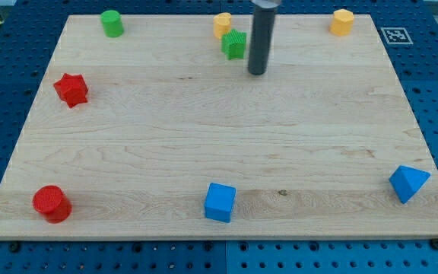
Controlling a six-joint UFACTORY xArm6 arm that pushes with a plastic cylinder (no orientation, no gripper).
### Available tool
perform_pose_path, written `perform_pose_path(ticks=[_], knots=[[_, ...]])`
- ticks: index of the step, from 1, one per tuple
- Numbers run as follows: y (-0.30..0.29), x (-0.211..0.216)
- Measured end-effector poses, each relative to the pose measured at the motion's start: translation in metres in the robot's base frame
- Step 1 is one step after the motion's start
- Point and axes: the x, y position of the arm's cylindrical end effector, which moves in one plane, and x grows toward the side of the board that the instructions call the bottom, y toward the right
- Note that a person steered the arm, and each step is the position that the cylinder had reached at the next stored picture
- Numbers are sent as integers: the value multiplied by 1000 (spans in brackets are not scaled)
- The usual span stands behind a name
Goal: Push the green circle left to the yellow heart
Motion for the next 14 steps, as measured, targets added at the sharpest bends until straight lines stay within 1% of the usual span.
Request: perform_pose_path(ticks=[2,3,4,5,6,7,8,10,11,13,14], knots=[[-122,-1],[-192,-26],[-259,-71],[-272,-79],[-287,-97],[-293,-111],[-291,-114],[-246,-140],[-224,-143],[-211,-141],[-212,-125]])
